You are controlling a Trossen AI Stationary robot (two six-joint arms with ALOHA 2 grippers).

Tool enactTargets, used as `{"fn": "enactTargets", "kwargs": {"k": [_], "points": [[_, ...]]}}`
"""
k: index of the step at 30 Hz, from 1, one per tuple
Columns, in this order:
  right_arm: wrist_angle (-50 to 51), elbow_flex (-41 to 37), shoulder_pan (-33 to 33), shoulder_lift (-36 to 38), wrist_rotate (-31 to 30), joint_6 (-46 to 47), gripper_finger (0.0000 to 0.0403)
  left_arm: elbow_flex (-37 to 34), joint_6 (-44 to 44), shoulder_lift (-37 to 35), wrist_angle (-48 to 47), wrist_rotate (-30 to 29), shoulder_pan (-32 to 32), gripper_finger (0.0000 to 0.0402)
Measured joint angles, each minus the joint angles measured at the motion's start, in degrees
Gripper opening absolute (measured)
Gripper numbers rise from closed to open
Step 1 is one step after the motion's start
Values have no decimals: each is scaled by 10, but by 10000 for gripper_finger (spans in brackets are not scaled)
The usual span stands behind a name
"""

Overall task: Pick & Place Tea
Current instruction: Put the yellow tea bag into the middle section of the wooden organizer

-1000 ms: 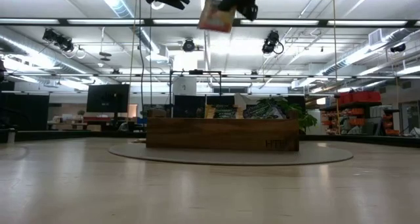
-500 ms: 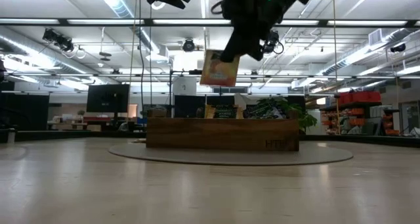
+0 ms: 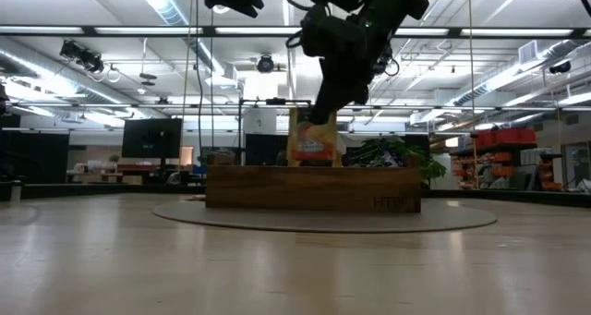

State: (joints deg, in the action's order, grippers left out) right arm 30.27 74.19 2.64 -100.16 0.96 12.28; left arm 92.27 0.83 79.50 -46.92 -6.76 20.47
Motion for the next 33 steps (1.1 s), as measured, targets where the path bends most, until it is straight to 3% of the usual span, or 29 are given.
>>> {"fn": "enactTargets", "kwargs": {"k": [33], "points": [[-11, 0, -14, -60, 5, -23, 0, 0, -1, 0, -26, 0, 0, 172]]}}
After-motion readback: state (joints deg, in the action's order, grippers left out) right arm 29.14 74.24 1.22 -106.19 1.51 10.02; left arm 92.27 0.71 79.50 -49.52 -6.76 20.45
